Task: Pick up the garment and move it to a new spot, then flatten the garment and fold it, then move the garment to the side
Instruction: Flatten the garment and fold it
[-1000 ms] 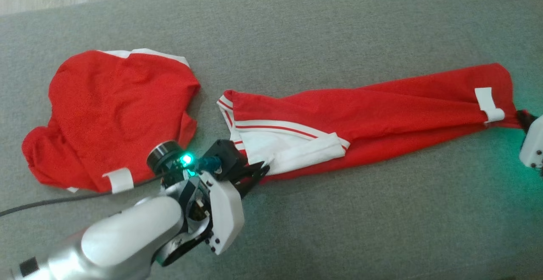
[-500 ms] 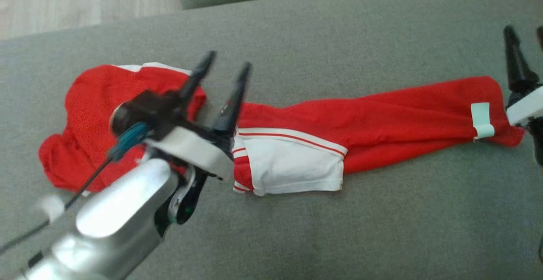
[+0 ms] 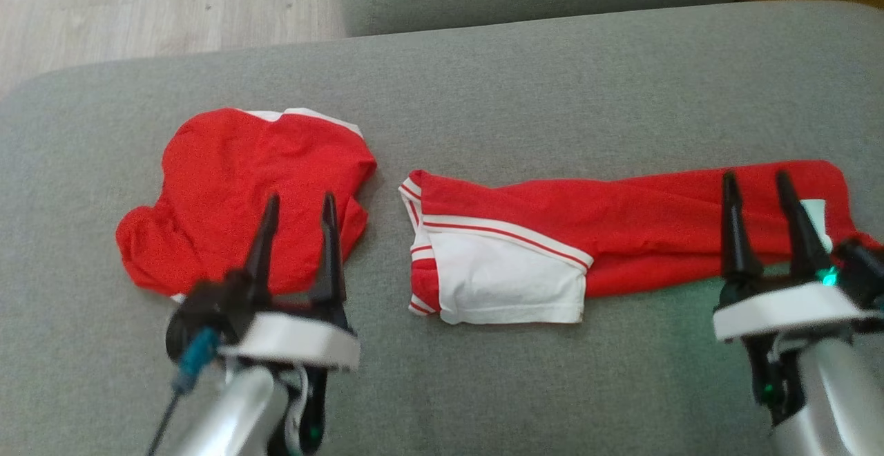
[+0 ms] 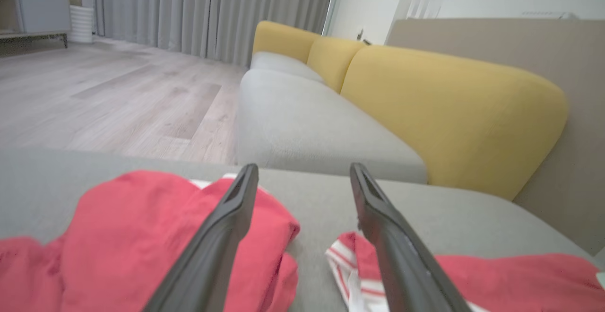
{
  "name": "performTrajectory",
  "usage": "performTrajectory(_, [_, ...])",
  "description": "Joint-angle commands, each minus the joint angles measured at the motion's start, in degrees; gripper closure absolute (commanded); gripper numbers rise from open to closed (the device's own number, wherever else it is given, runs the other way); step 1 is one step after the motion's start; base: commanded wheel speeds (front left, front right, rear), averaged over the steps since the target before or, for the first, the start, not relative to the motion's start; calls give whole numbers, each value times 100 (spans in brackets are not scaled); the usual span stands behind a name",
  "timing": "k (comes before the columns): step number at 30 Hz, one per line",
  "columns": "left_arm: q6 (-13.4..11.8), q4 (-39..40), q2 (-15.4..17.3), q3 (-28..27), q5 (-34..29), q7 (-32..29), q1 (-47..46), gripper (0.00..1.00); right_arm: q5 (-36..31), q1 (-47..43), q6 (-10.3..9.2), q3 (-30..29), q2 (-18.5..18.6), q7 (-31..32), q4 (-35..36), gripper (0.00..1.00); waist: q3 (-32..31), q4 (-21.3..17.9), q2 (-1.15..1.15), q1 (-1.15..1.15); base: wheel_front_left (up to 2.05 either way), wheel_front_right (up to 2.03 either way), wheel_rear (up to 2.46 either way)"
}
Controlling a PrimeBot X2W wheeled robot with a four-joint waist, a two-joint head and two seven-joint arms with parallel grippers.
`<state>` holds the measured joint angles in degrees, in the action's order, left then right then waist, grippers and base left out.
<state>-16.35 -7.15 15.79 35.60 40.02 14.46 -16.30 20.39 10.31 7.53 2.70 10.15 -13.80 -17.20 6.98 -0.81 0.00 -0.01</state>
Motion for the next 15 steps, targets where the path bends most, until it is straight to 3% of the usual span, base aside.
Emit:
performTrajectory(1, [85,36,-41,-354,-239,52,14,0,-124,4,-4,62,-11,-91,227,0,8,32,0,1,0,0,0])
performTrajectory(10, [732,-377,-585,-1010,-1010,53,284,0,-473,5,-4,-57,-4,126,203,0,237,63,0,1,0,0,0])
performTrajectory(15, [979,-474,-755,-1243,-1273,53,140,0,-1146,552,-4,-1597,-122,642,-306,0,452,33,0,1,0,0,0])
